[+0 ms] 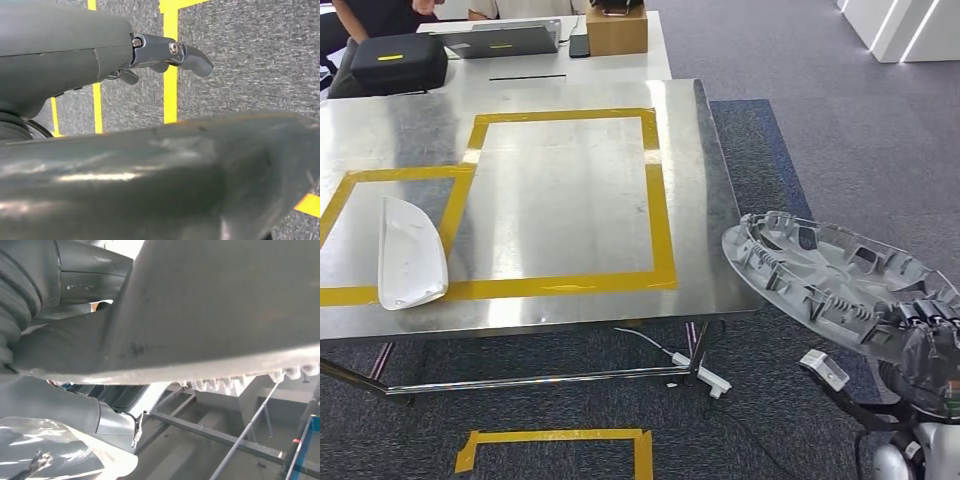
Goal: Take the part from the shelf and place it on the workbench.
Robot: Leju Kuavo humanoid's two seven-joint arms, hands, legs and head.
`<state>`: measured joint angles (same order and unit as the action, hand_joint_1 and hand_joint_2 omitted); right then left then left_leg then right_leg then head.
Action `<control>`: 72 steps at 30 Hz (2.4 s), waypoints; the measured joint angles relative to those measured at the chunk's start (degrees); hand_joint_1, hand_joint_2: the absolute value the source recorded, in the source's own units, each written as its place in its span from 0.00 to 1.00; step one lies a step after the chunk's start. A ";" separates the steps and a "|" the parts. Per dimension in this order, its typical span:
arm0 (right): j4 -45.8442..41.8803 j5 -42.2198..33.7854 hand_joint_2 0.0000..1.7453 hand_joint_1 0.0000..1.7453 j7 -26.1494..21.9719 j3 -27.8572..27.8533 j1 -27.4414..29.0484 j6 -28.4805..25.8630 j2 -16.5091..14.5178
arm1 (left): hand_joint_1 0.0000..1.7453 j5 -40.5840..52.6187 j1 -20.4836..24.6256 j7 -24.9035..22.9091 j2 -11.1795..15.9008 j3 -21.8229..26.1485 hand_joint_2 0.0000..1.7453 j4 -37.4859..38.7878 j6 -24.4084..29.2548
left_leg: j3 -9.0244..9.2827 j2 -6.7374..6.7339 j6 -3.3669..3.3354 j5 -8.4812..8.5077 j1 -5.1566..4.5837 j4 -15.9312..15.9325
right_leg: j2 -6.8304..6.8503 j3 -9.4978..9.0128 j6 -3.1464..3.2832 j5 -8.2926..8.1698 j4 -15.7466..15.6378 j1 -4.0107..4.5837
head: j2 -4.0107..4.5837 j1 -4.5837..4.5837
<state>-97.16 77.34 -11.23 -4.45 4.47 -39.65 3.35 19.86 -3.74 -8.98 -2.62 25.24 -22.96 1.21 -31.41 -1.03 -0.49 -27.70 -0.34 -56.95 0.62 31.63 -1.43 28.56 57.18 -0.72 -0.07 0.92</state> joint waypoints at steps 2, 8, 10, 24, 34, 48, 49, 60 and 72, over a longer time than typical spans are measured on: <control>0.68 0.08 1.00 1.00 0.00 0.29 -0.63 0.00 0.58 | 0.00 0.35 -0.03 -0.05 -0.05 0.48 0.00 -0.02 -0.08 | -0.01 0.00 0.00 0.00 0.00 0.00 | 0.00 0.01 0.00 0.00 0.00 0.00 | 0.00 -0.01; 3.58 2.49 1.00 1.00 1.88 2.47 -4.47 0.00 2.82 | 0.00 3.56 0.11 0.30 -0.13 1.83 0.00 -0.04 -0.91 | -0.06 -0.01 0.00 0.01 0.00 0.00 | -0.08 0.06 -0.03 -0.04 0.01 -0.01 | 0.00 -0.01; 5.10 4.14 1.00 1.00 3.20 3.92 -7.11 0.00 4.11 | 0.00 5.30 0.45 0.99 -0.11 2.41 0.00 0.01 -1.11 | -0.07 -0.01 -0.03 0.04 0.00 0.00 | -0.07 0.07 -0.08 -0.08 0.01 -0.02 | 0.00 0.00; 14.63 9.46 1.00 1.00 8.88 12.81 -20.23 0.00 8.44 | 0.00 10.25 2.77 2.96 0.49 3.72 0.00 1.98 -0.97 | -0.15 0.00 -0.07 0.10 -0.01 -0.05 | -0.04 0.14 -0.09 -0.13 0.01 -0.03 | 0.00 0.00; 18.20 9.49 1.00 1.00 10.18 16.78 -23.61 0.00 8.71 | 0.00 11.89 3.00 3.02 0.87 3.76 0.00 2.92 -0.71 | -0.20 0.00 -0.07 0.10 -0.01 -0.05 | -0.04 0.17 -0.09 -0.13 0.01 -0.02 | 0.00 0.00; 24.43 3.32 1.00 1.00 8.19 21.88 -27.16 0.00 7.87 | 0.00 15.11 3.18 2.95 1.07 3.72 0.00 3.26 0.38 | -0.23 0.01 -0.07 0.10 -0.01 -0.05 | -0.05 0.18 -0.09 -0.13 0.02 -0.02 | 0.00 0.01; 25.14 2.83 1.00 1.00 8.08 22.65 -27.66 0.00 7.52 | 0.00 15.54 3.26 2.92 1.06 3.70 0.00 3.26 0.42 | -0.23 0.01 -0.07 0.10 -0.01 -0.05 | -0.05 0.19 -0.09 -0.13 0.02 -0.02 | 0.00 0.01; 28.90 -0.77 1.00 1.00 7.14 33.41 -35.00 0.33 3.40 | 0.00 19.45 4.50 2.89 1.07 1.87 0.00 3.26 0.67 | -0.24 0.00 -0.06 0.12 0.00 -0.05 | -0.07 0.23 -0.08 -0.13 0.08 0.01 | 0.00 0.00; 28.93 -2.67 1.00 1.00 6.50 38.56 -37.94 0.36 1.77 | 0.00 20.41 4.75 2.86 1.31 0.43 0.00 3.26 1.16 | -0.28 0.01 -0.06 0.12 -0.01 -0.09 | -0.05 0.23 -0.09 -0.13 0.08 -0.02 | 0.00 0.00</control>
<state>-68.24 74.67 -4.73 34.11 -33.47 -39.29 5.12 40.27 1.01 -6.12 -1.32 25.67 -19.69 2.37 -31.68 -1.02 -0.55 -27.58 -0.35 -57.05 0.57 31.86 -1.51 28.42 57.26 -0.74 -0.07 0.92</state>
